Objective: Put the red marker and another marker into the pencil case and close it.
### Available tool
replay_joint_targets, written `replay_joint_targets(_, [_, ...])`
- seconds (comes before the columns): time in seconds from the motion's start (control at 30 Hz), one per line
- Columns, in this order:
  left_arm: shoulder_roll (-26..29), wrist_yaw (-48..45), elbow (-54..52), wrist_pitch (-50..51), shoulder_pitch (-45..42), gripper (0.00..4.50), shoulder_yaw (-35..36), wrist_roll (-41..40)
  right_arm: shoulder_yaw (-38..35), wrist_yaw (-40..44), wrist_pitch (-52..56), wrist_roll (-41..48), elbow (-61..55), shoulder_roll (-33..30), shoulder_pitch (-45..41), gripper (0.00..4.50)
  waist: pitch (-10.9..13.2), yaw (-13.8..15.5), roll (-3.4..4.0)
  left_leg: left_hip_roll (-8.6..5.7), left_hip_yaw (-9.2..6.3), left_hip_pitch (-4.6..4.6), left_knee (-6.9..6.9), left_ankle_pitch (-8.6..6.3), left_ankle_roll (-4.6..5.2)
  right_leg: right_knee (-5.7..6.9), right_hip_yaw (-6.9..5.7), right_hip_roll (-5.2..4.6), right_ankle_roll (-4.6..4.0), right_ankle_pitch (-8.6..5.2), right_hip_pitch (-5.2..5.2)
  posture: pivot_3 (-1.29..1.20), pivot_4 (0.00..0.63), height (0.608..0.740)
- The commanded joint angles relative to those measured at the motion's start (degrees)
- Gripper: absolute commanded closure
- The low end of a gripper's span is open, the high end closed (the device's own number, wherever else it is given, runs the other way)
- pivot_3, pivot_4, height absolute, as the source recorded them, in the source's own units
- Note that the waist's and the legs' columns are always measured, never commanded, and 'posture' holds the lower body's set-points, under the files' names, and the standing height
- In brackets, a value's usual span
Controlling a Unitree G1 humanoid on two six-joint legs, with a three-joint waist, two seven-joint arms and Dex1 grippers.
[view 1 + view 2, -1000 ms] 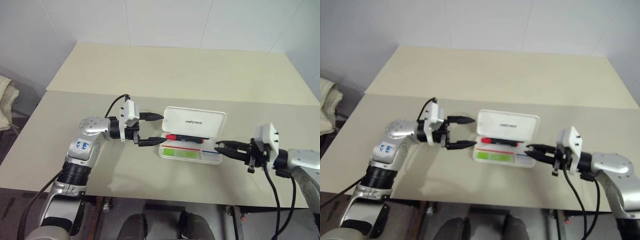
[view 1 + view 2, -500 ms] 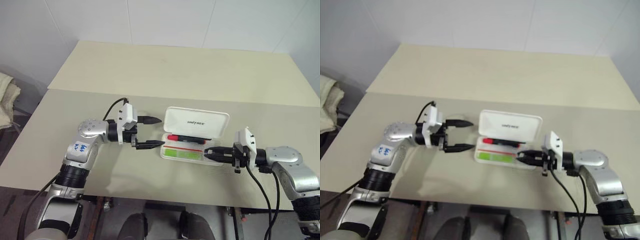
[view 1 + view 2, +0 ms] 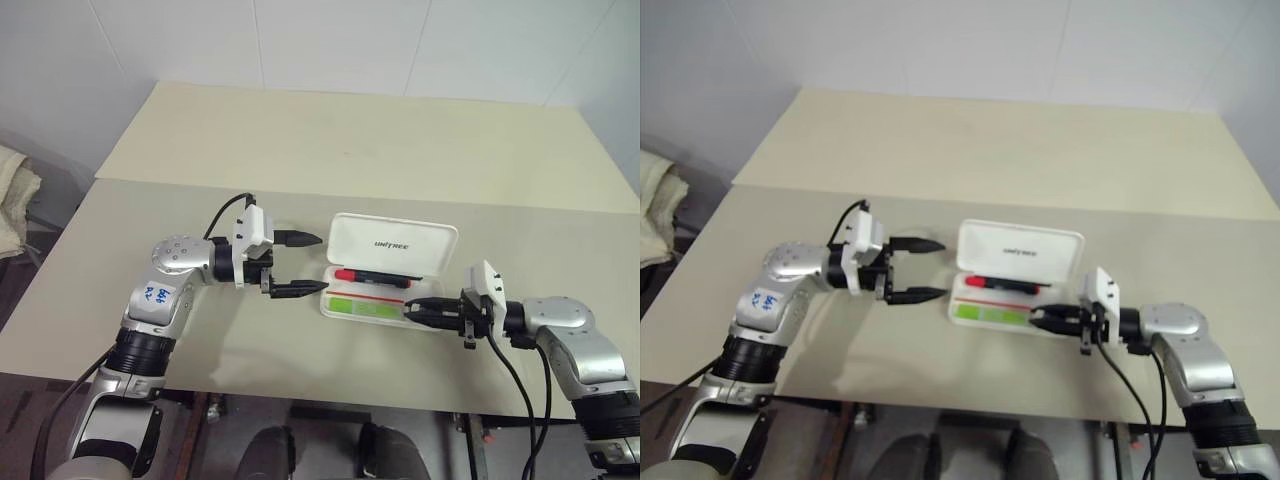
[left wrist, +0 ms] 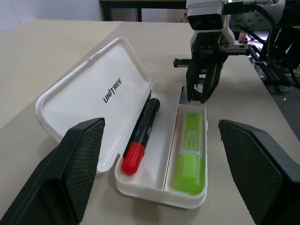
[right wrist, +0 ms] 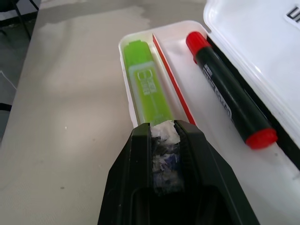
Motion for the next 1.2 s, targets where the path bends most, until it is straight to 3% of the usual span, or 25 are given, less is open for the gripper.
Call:
replay_joint_targets(0.03, [0.3,0.4,-1.7,-0.2,-0.2,0.35,1.2,-0.7,0.1,1.8,-1.0,0.5,0.2,0.1,-0.9,4.1,0.0,0.0,0.0,0.0,0.0,0.0,0.0,0.0,0.0,0.0,0.0,0.0,0.0,0.0,0.0,0.0,0.15,0.74])
replay_joint_targets(0.07, [0.3,0.5,-1.7,-0.1,-0.2,0.35,1.2,-0.7,0.1,2.4,-0.5,0.9,0.1,0.0,-1.0,3.34,0.0,0.0,0.0,0.0,0.0,0.0,0.0,0.0,0.0,0.0,0.0,0.0,0.0,0.0,0.0,0.0,0.15,0.74])
replay_joint_targets(0.4, [0.4,1.1,-2.0,-0.4,0.1,0.35,1.3,-0.7,-0.6,3.8,-3.9,-1.8,1.6,-1.3,-1.7,0.03,0.0,0.0,0.0,0.0,0.0,0.0,0.0,0.0,0.0,0.0,0.0,0.0,0.0,0.0,0.0,0.0,0.15,0.74])
replay_joint_targets(0.73, [0.4,1.3,-2.1,-0.9,0.6,0.35,1.8,-1.0,-6.2,1.0,-0.4,3.4,-7.8,-3.2,1.4,0.03,0.0,0.1,0.0,0.01,0.0,0.0,0.0,0.0,0.0,0.0,-0.01,0.0,0.0,0.0,0.0,0.0,0.15,0.74])
replay_joint_targets(0.87, [1.7,-0.1,-1.7,-1.3,1.8,0.35,3.7,-2.2,-13.8,0.1,2.6,8.2,-14.6,-6.1,6.9,0.03,0.0,0.2,0.0,0.0,-0.02,-0.01,-0.01,0.0,0.0,-0.02,-0.01,-0.01,0.0,0.0,0.0,0.0,0.15,0.74])
replay_joint_targets(1.2, [3.9,-2.9,2.8,-3.3,3.3,0.35,5.8,-1.9,-25.2,-1.4,1.6,8.7,-11.5,-10.8,10.5,0.03,0.0,0.0,-0.03,0.02,0.01,0.08,-0.02,-0.01,-0.01,0.05,0.02,0.0,0.0,0.0,0.03,0.0,0.15,0.74])
